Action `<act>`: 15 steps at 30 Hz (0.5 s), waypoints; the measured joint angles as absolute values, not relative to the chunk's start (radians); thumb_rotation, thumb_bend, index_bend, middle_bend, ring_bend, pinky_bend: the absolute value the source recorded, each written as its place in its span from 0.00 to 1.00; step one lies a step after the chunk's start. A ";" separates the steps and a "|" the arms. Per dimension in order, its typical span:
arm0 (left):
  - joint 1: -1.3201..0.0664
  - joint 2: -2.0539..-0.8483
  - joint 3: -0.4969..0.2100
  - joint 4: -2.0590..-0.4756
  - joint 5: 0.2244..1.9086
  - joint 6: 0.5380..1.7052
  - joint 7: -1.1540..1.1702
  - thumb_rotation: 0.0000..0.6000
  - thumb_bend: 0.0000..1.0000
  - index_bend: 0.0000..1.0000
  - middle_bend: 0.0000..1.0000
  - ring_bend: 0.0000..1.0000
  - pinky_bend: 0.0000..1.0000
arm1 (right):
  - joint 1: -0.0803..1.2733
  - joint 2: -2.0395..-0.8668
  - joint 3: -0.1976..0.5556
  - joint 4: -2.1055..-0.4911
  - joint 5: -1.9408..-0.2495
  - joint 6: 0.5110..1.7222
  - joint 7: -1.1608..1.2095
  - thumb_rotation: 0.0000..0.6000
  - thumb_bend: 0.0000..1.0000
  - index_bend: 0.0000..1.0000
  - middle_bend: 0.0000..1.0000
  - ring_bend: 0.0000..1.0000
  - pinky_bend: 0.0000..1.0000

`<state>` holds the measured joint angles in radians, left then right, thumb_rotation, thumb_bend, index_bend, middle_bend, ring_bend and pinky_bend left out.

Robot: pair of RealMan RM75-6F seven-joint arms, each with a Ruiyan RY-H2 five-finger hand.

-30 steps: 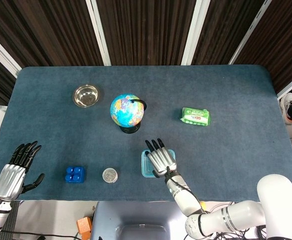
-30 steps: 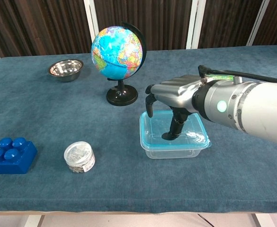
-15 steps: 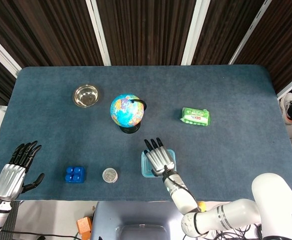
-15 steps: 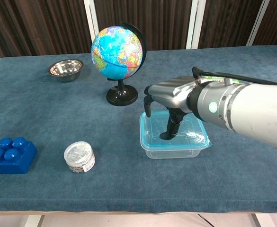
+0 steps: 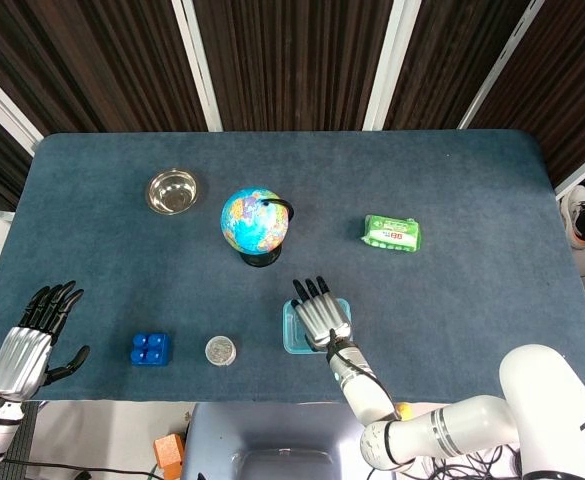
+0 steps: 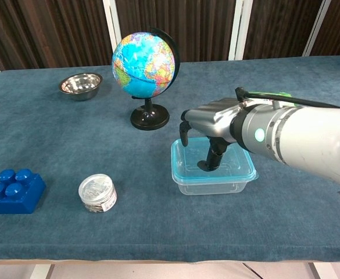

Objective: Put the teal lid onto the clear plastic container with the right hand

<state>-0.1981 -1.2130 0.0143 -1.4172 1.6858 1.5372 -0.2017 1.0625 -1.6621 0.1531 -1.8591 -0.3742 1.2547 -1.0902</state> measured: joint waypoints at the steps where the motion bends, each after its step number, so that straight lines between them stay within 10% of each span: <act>1: -0.198 -1.213 0.014 -1.417 1.686 1.537 -0.202 1.00 0.31 0.00 0.00 0.00 0.00 | 1.063 -1.662 0.152 -1.858 -0.373 1.255 -1.090 1.00 0.22 0.32 0.00 0.00 0.00; 15: -0.200 -1.212 0.015 -1.418 1.689 1.540 -0.206 1.00 0.31 0.00 0.00 0.00 0.00 | 1.069 -1.668 0.130 -1.845 -0.364 1.259 -1.095 1.00 0.22 0.34 0.00 0.00 0.00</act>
<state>-0.1996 -1.2118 0.0150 -1.4177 1.6887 1.5395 -0.2061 1.0685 -1.6677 0.1303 -1.8452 -0.3638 1.2591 -1.0947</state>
